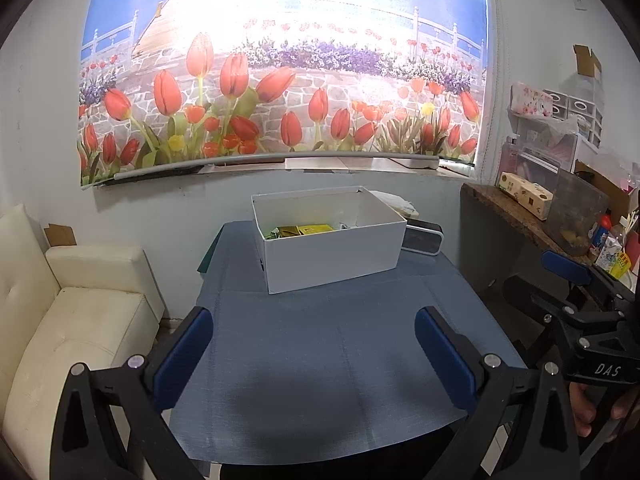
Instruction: Organize snacks
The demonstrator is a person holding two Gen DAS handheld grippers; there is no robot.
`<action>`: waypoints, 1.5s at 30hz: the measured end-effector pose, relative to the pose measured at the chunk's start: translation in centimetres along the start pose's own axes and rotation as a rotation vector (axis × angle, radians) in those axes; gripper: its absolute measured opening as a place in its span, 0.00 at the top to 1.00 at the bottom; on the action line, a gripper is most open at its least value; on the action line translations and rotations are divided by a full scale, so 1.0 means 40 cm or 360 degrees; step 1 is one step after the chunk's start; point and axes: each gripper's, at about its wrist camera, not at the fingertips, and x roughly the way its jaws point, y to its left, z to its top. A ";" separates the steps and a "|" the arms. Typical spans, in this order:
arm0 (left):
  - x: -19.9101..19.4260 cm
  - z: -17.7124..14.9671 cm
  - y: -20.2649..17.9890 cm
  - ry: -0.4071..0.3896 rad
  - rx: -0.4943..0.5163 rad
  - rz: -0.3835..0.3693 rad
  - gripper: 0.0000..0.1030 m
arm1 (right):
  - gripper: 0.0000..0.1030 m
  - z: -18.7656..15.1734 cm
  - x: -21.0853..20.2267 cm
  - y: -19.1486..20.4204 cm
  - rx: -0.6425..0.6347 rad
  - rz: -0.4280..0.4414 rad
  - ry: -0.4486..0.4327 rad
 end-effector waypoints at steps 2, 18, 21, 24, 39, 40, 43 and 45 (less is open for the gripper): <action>0.001 -0.001 0.000 0.0003 0.0000 -0.0002 0.00 | 0.00 0.000 -0.001 -0.001 0.0007 0.0007 0.0001; 0.006 -0.005 0.000 0.0011 0.0003 -0.0016 0.00 | 0.00 -0.002 -0.009 0.003 -0.0002 0.0029 -0.0017; 0.006 -0.005 -0.001 0.0015 0.0004 -0.0020 0.00 | 0.00 -0.005 -0.011 0.003 -0.0001 0.0028 -0.0020; 0.006 -0.004 -0.004 0.0018 0.0005 -0.0028 0.00 | 0.00 -0.006 -0.013 0.003 -0.0001 0.0025 -0.0019; 0.007 0.000 -0.009 0.0028 0.0012 -0.0036 0.00 | 0.00 -0.005 -0.021 0.004 -0.0013 0.0030 -0.0021; 0.008 0.000 -0.008 0.0028 0.0014 -0.0039 0.00 | 0.00 -0.004 -0.021 0.003 -0.0012 0.0033 -0.0021; 0.008 0.001 -0.009 0.0026 0.0016 -0.0039 0.00 | 0.00 -0.002 -0.023 0.002 -0.0014 0.0036 -0.0023; 0.010 0.002 -0.009 0.0027 0.0017 -0.0036 0.00 | 0.00 -0.001 -0.023 0.003 -0.0015 0.0035 -0.0023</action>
